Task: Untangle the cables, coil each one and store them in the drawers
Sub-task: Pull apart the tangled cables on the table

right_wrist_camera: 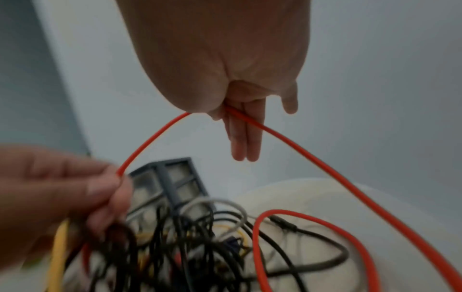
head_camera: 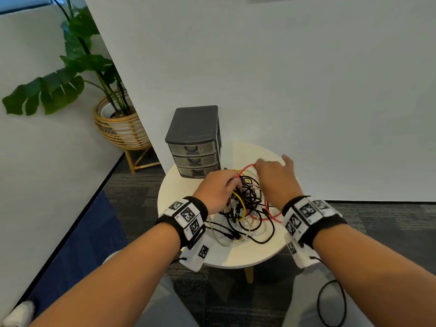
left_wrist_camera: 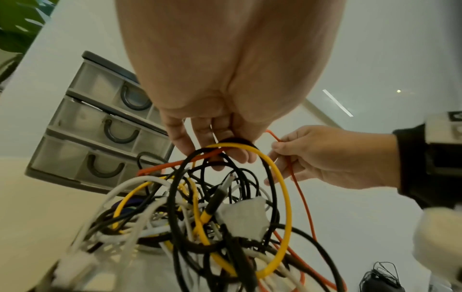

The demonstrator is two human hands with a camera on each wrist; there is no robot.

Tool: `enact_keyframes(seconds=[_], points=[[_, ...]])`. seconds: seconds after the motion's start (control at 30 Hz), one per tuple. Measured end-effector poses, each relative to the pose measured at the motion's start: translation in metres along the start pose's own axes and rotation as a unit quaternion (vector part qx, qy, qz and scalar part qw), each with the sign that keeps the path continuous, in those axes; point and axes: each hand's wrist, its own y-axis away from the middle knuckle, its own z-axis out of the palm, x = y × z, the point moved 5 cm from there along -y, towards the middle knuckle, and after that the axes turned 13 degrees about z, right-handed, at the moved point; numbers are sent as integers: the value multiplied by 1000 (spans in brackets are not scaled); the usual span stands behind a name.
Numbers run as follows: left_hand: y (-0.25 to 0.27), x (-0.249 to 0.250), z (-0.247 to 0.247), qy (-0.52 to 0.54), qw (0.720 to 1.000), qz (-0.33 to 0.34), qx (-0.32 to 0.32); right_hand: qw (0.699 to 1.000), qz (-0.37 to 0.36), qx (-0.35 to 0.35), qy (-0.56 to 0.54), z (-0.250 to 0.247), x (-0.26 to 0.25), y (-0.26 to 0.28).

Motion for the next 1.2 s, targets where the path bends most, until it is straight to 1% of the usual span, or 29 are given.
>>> enact_keyframes(seconds=[0.07,0.1,0.13,0.17,0.2,0.23,0.27,0.3,0.33,0.37,0.43,0.53,0.6,0.63,0.67,0.77,0.8,0.83,0.87,0.9,0.93,1.0,1.13,1.2], points=[[2,1,0,2,1000,0,2,991,98,1,-93,-5,25,-15],[3,1,0,5,1000,-2,5,982,136,6,-128,-7,34,-20],[2,1,0,8,1000,-4,8,977,155,16,-143,-8,38,-22],[1,1,0,7,1000,-4,12,978,151,29,-143,-8,37,-22],[-1,1,-1,5,1000,-2,15,983,120,40,-134,-8,31,-20],[-3,2,-1,5,1000,1,19,990,64,55,-113,-7,22,-16],[-4,1,-2,6,1000,4,24,994,-8,67,-82,-4,12,-13],[-4,1,-2,8,1000,6,29,994,-76,72,-44,0,2,-8],[-4,1,-3,10,999,5,32,991,-114,73,-13,3,-2,-7],[-3,0,-4,12,999,3,35,990,-119,73,-3,2,0,-10],[0,-1,-7,21,999,-2,42,994,-68,71,-50,-8,11,-19],[0,-2,-11,46,998,-1,43,989,26,85,-119,-15,26,-30],[-3,-2,-12,52,998,-6,41,983,45,97,-150,-13,27,-31],[-3,-2,-12,57,997,-10,44,982,32,95,-163,-12,23,-30],[-3,-3,-13,60,997,-14,48,982,2,75,-172,-7,19,-30],[1,-8,-12,40,997,-14,59,976,-100,-39,-191,7,3,-21],[3,-10,-11,33,998,-15,55,972,-114,-56,-198,8,2,-19],[5,-12,-10,29,998,-17,47,970,-106,-49,-213,5,4,-21],[6,-14,-9,27,999,-20,33,967,-75,-23,-243,0,9,-24],[7,-16,-8,23,999,-22,13,957,-29,11,-287,-8,15,-28],[9,-18,-7,19,1000,-25,-5,941,16,46,-334,-16,22,-32],[9,-20,-8,16,999,-25,-15,914,69,86,-391,-31,30,-36],[4,-22,-8,26,999,-19,2,874,83,86,-472,-46,26,-38],[3,-26,-5,22,999,-24,-4,833,92,91,-537,-50,24,-38]])
